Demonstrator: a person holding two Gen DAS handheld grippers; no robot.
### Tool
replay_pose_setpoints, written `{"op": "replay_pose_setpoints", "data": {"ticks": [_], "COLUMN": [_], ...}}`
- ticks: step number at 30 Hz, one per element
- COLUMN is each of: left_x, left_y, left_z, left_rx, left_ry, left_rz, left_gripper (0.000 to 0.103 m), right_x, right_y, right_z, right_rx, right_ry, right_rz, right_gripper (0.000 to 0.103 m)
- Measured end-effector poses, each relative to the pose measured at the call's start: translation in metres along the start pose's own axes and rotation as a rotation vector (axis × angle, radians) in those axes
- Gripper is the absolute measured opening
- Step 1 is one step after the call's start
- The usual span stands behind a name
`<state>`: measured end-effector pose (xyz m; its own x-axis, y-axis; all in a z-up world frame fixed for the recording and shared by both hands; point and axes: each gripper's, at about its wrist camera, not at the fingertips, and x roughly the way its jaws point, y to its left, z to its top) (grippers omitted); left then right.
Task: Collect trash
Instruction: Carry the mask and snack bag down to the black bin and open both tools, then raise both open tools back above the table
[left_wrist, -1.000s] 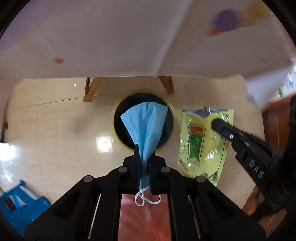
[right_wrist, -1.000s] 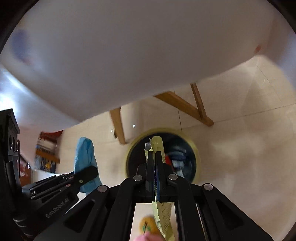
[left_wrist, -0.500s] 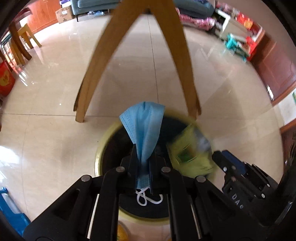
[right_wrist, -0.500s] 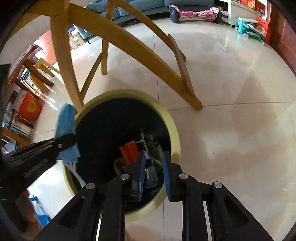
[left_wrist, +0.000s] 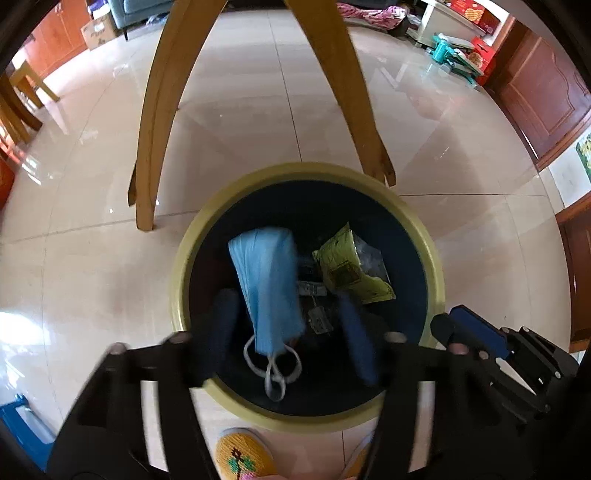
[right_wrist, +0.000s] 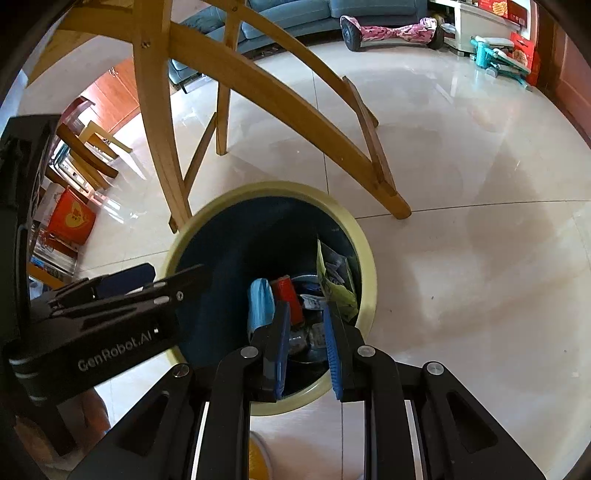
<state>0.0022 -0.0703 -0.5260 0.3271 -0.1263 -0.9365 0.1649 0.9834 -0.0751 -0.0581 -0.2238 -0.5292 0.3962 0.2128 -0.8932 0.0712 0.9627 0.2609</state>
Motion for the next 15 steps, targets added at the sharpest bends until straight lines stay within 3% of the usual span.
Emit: {"op": "replay_pose_setpoints", "data": {"ticks": [6,15], "left_x": [-0.029,-0.145], "left_y": [-0.006,0.009], "left_z": [0.003,0.021], "left_rx": [0.006,0.001], "left_ry": [0.001,-0.014], "left_rz": [0.003,0.039], "left_gripper": [0.065,0.065], "right_x": [-0.046,-0.172], "right_y": [0.005,0.042], "right_z": [0.012,0.054], "right_rx": [0.023,0.013], "right_ry": [0.003,-0.011], "right_rz": [-0.008,-0.012], "right_gripper": [0.018,0.018]}}
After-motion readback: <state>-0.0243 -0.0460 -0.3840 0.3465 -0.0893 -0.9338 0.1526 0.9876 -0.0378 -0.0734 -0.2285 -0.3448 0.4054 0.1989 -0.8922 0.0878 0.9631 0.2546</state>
